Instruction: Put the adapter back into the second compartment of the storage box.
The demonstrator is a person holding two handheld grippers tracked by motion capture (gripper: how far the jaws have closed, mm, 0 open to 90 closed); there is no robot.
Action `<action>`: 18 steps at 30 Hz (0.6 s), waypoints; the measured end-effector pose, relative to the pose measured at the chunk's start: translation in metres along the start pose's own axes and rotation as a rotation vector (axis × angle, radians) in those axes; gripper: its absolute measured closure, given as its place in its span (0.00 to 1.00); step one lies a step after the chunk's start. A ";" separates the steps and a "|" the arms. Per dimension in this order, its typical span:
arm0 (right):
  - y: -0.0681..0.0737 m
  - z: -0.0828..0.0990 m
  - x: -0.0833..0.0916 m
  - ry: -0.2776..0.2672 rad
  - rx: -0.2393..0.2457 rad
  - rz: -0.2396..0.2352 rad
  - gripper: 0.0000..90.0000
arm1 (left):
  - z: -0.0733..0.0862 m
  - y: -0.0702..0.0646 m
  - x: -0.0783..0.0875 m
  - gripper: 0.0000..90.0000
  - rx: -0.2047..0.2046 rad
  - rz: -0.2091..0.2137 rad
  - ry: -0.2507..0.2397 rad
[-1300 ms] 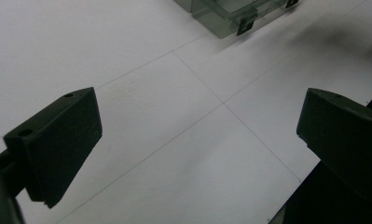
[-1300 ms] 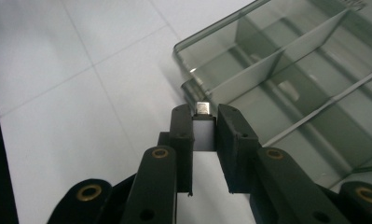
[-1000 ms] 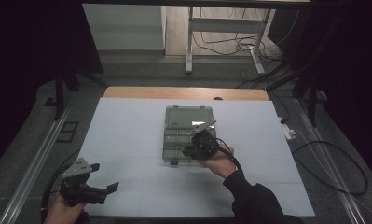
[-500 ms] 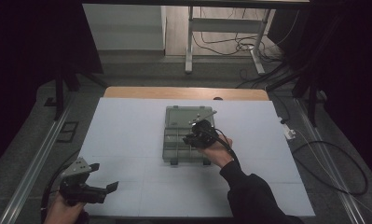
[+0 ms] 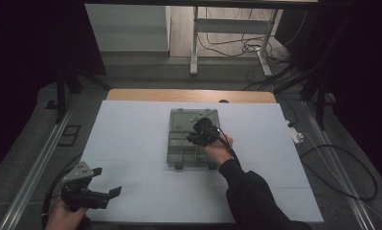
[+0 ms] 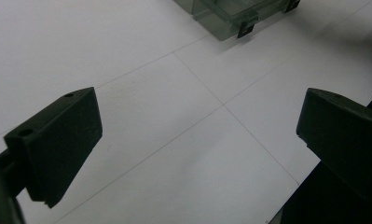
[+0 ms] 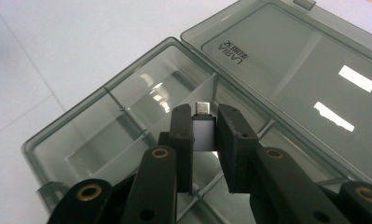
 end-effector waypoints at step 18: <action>0.005 0.001 0.020 -0.042 -0.017 -0.019 0.56 | 0.000 0.000 0.000 0.01 0.003 0.000 0.000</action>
Point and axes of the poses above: each handheld gripper's, and its own axes: x roughly backward along the jaws, z roughly out of its underside, y roughly to its left, the point moved 2 cm from there along -x, roughly forward along the jaws, and after that the axes turned 11 degrees about x, right-handed, at the moved point
